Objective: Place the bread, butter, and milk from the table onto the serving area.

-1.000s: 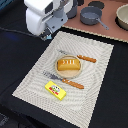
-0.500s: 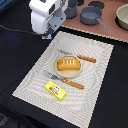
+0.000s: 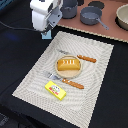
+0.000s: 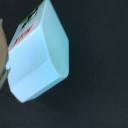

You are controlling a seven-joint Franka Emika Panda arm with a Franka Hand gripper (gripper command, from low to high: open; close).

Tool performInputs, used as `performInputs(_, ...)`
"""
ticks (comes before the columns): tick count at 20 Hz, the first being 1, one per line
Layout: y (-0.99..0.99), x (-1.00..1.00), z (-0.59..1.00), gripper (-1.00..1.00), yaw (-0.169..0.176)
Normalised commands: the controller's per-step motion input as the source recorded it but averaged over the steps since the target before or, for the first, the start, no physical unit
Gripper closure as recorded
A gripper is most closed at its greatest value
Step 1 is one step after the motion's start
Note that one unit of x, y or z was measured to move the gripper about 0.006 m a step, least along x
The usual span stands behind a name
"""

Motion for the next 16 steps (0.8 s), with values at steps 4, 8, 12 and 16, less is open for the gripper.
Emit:
performInputs(4, 0.29, -0.32, 0.31, -1.00, 0.083)
performInputs(8, 0.15, -0.09, 0.17, -1.00, 0.102)
performInputs(12, 0.00, 0.00, 0.00, -1.00, 0.093)
performInputs(16, -0.04, 0.00, -0.14, -1.00, 0.080)
